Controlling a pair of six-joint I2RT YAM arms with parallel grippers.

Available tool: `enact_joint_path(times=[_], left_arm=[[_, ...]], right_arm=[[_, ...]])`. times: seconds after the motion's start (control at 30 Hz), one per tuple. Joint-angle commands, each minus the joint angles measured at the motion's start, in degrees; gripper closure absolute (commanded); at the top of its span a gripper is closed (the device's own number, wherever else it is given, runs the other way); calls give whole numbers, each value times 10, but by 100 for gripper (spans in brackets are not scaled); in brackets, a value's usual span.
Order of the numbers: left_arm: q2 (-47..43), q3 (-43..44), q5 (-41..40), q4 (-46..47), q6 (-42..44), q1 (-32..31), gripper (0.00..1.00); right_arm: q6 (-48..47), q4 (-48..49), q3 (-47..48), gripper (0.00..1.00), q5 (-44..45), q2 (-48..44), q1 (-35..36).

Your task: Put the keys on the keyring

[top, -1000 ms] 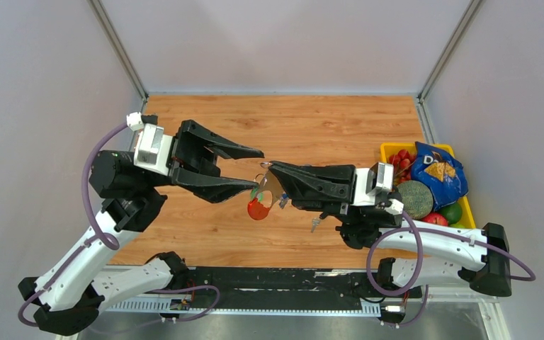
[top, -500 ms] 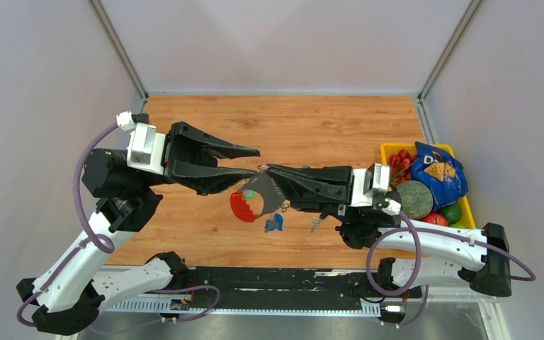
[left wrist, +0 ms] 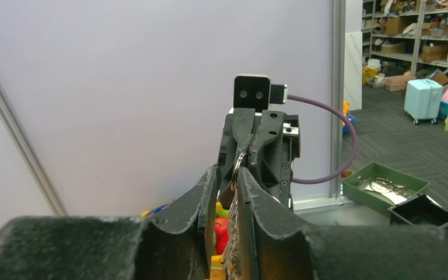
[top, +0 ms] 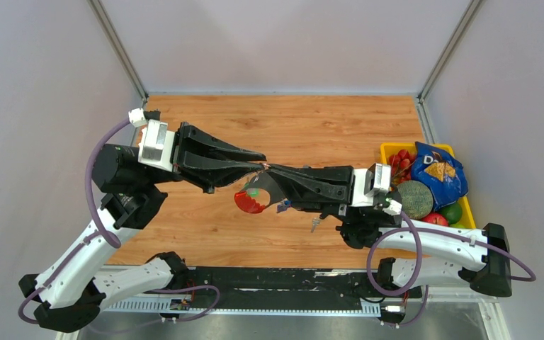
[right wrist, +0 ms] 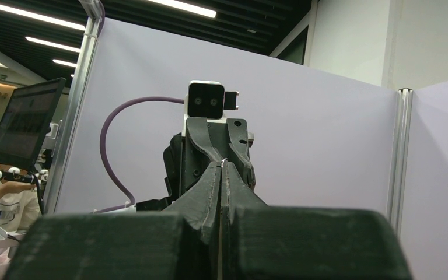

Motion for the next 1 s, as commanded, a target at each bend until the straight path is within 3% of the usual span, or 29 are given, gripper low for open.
enact_joint_path(times=[0.0,0.97], left_arm=[[4,15,1,5,12,-1,73],[-7,-23,13,30,-13,0,69]], right_arm=[[27,22,4,100,-12,-14,2],[25,39,13,100,-4,-5,2]])
